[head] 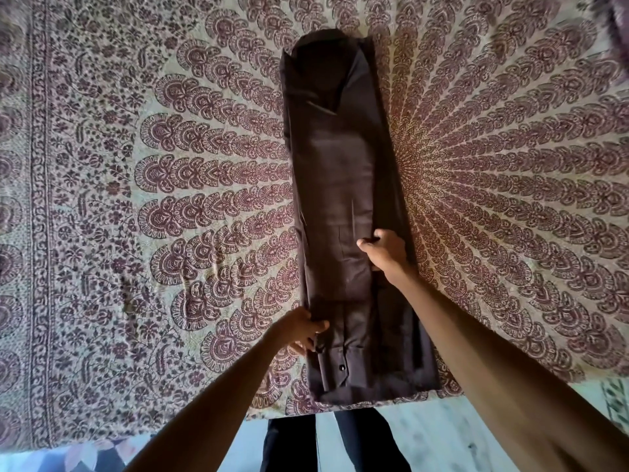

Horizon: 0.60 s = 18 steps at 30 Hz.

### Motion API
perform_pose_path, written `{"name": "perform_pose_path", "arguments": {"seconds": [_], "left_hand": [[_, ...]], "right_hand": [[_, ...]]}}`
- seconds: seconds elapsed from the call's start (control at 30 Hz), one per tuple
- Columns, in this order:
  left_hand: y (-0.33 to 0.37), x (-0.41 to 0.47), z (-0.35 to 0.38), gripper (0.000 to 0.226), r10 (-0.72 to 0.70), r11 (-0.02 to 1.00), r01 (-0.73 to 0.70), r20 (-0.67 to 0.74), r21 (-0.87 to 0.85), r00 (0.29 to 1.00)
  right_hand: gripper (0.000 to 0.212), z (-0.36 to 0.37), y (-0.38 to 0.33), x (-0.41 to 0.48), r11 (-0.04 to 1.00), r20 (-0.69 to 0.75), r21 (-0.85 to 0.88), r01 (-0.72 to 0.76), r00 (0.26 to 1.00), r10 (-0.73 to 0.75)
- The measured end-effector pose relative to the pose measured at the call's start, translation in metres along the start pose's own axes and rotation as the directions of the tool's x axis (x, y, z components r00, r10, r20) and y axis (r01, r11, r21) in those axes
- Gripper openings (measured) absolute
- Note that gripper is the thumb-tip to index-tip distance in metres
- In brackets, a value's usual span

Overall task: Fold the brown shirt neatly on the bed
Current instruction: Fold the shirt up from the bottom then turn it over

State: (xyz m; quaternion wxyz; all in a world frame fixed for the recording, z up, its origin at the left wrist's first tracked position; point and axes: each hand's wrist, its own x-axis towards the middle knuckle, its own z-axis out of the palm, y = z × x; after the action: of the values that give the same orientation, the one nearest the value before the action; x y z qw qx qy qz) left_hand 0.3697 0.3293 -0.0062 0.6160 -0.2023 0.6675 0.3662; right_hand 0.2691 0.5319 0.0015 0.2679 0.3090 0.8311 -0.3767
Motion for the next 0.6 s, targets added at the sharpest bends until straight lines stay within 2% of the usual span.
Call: {"name": "perform_pose_path", "arguments": {"seconds": [0.07,0.13,0.23,0.3,0.37,0.4,0.47,0.5,0.53,0.6], "left_hand": [[0.02,-0.005,-0.02,0.033,0.024,0.986,-0.02,-0.026,0.168,0.999],[0.044,0.0,-0.05,0.041,0.135,0.958,-0.082,-0.181,0.274,0.974],[0.093,0.014,-0.107,0.037,0.298,0.949,-0.203,-0.478,0.239,0.826],[0.134,0.019,-0.142,0.026,0.348,0.932,-0.34,-0.575,0.126,0.741],[0.179,0.024,-0.176,0.038,0.385,0.898,-0.433,-0.624,0.081,0.68],[0.199,0.025,-0.192,0.051,0.428,0.875,-0.468,-0.652,0.124,0.626],[0.232,0.028,-0.219,0.07,0.589,0.786,-0.531,-0.641,0.316,0.492],[0.243,0.033,-0.232,0.074,0.664,0.739,-0.516,-0.603,0.434,0.442],[0.255,0.035,-0.244,0.076,0.712,0.702,-0.436,-0.568,0.563,0.412],[0.277,0.042,-0.266,0.08,0.779,0.591,-0.186,-0.495,0.785,0.385]], "right_hand": [[0.039,-0.008,-0.013,0.006,0.998,-0.086,-0.062,0.01,0.996,-0.016],[0.038,-0.014,-0.028,0.015,0.982,-0.193,-0.158,0.105,0.972,-0.135],[0.043,-0.019,-0.061,0.035,0.894,-0.301,-0.334,0.299,0.865,-0.402],[0.045,-0.019,-0.085,0.049,0.777,-0.269,-0.499,0.383,0.784,-0.559],[0.05,-0.016,-0.108,0.067,0.684,-0.177,-0.581,0.44,0.753,-0.634],[0.053,-0.013,-0.119,0.076,0.652,-0.128,-0.592,0.473,0.744,-0.656],[0.057,-0.007,-0.137,0.092,0.61,-0.053,-0.587,0.532,0.727,-0.685],[0.057,-0.005,-0.144,0.099,0.597,-0.03,-0.584,0.55,0.72,-0.693],[0.058,-0.003,-0.151,0.107,0.583,-0.012,-0.586,0.563,0.714,-0.7],[0.059,0.0,-0.162,0.121,0.559,0.017,-0.595,0.578,0.704,-0.71]]}}
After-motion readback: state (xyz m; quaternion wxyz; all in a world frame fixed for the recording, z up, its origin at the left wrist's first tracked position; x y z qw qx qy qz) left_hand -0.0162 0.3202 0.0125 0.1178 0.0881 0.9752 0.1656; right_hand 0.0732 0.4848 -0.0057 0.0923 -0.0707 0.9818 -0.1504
